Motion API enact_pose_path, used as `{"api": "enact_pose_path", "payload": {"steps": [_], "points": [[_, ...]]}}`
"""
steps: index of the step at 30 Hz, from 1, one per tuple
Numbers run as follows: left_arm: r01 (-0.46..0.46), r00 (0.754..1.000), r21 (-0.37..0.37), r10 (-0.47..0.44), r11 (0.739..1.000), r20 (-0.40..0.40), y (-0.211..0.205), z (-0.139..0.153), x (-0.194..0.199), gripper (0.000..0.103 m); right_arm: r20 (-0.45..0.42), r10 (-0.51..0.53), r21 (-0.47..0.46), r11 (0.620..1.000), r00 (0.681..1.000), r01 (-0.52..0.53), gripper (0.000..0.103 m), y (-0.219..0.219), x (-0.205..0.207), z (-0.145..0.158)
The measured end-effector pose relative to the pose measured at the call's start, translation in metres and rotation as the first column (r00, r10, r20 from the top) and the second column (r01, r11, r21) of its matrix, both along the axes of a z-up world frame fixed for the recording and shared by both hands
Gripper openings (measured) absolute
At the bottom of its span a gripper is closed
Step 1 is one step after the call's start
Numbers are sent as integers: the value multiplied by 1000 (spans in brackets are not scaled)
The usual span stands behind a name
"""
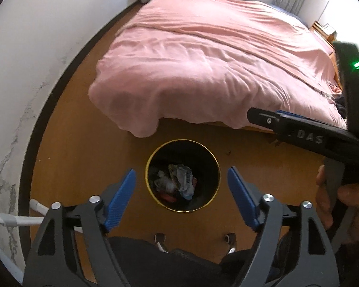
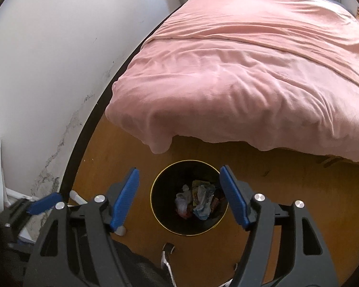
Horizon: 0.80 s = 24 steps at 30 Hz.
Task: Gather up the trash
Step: 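Swing both open grippers back toward the desk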
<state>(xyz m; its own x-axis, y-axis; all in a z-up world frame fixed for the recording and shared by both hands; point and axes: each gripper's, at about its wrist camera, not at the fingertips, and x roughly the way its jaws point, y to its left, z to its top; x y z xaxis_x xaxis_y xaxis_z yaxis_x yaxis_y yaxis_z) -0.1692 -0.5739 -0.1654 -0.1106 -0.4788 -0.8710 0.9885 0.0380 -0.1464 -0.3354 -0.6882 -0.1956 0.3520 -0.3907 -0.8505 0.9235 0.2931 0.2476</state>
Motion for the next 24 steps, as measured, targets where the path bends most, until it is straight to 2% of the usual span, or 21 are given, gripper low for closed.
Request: {"api": "enact_pose_path", "payload": {"steps": [2,8,10,13,15,16,18,21,22,24], "points": [[-17,1000,-26,17,1000,17,14,13,8,85,-18,26,-21,999,999,-26,69,4,6,3],[-124,990,-121,131,985,50,78,67,53,91,-32,157,-64,985,987,-159,71,33,47,23],[-170,982,-146,180,975,60,101,81,71,91,-23,229,-86,969,973,-230,71,51,70,37],[-266,953,-188,287,945,93,149,101,111,91,11,356,-115,929,934,-353,71,81,115,61],[-352,916,-209,382,913,126,190,111,140,91,36,443,-138,890,896,-434,71,104,150,77],[-391,896,-215,424,895,132,209,114,152,91,44,507,-161,854,861,-495,71,123,177,88],[-494,837,-226,529,840,140,257,120,182,91,45,586,-188,800,809,-569,71,148,210,102],[-633,727,-238,671,736,142,331,124,217,91,65,723,-208,684,688,-699,71,199,269,120],[-670,692,-239,708,703,142,352,124,225,91,71,771,-214,632,633,-745,71,219,289,126],[-751,603,-241,787,615,131,403,123,242,91,62,847,-232,527,529,-817,71,258,321,135]]}}
